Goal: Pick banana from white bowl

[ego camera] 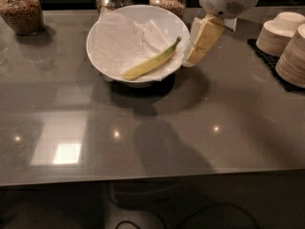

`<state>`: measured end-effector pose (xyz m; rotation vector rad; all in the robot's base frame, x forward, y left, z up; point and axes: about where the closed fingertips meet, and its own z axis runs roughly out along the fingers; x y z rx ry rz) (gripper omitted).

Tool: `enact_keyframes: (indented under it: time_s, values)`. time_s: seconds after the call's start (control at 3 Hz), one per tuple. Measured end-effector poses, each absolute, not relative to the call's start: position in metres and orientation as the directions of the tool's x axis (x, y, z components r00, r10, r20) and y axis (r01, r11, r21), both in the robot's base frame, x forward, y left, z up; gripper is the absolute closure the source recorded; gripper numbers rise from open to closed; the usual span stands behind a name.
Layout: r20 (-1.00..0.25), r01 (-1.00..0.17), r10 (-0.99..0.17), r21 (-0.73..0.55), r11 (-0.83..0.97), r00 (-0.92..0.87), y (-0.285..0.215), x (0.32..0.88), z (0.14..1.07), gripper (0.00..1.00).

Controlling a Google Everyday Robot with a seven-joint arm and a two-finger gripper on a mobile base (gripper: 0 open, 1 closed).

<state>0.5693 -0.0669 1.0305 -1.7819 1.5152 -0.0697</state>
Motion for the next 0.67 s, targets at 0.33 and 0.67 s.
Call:
enact_keyframes:
  time_s: [0.33, 0.67]
  values:
    - [-0.427, -0.815, -0.857, -0.58, 0.015, 0.288, -0.067, 0.569, 1.03, 0.0]
    - [-0.387, -0.793, -0.86, -0.609, -0.033, 0.333, -0.056, 0.59, 1.023, 0.0]
